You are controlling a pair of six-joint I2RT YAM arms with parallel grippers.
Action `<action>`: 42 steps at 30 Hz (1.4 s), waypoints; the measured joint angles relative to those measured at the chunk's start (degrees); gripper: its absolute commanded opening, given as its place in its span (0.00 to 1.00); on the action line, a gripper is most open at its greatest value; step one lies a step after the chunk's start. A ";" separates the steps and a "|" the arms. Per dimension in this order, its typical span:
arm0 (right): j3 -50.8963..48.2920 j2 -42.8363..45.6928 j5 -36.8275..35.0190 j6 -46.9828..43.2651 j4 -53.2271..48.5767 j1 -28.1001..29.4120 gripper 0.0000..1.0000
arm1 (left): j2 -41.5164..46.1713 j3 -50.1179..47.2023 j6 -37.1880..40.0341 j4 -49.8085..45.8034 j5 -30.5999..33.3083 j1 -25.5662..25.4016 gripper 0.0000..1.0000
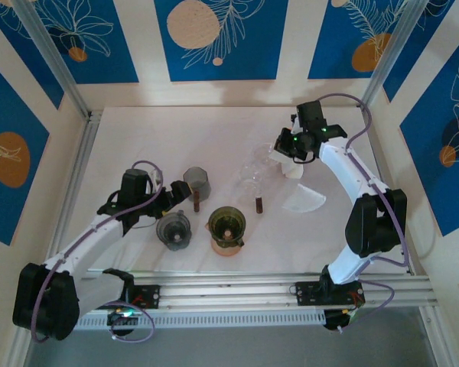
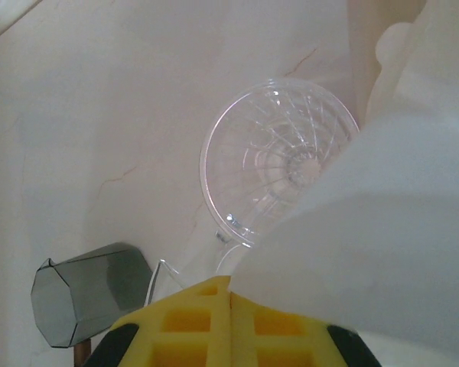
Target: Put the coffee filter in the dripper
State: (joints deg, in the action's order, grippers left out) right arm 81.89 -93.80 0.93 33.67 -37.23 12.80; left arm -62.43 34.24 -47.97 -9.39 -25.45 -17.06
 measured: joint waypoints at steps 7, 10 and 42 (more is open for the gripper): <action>-0.46 6.69 -0.74 -3.74 -2.89 4.33 0.00 | 0.02 0.26 0.02 -0.07 0.00 -0.09 1.00; -0.96 11.82 -0.61 -5.81 -4.17 7.89 0.00 | 0.15 0.68 0.02 -0.17 0.02 -0.11 1.00; 29.75 -0.48 5.90 -7.65 -53.94 42.75 0.00 | 0.87 4.02 0.07 -1.75 0.35 -0.11 1.00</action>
State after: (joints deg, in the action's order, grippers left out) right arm 111.63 -94.28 6.83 26.02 -91.18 55.55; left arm -61.56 38.26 -47.90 -11.14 -25.10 -17.17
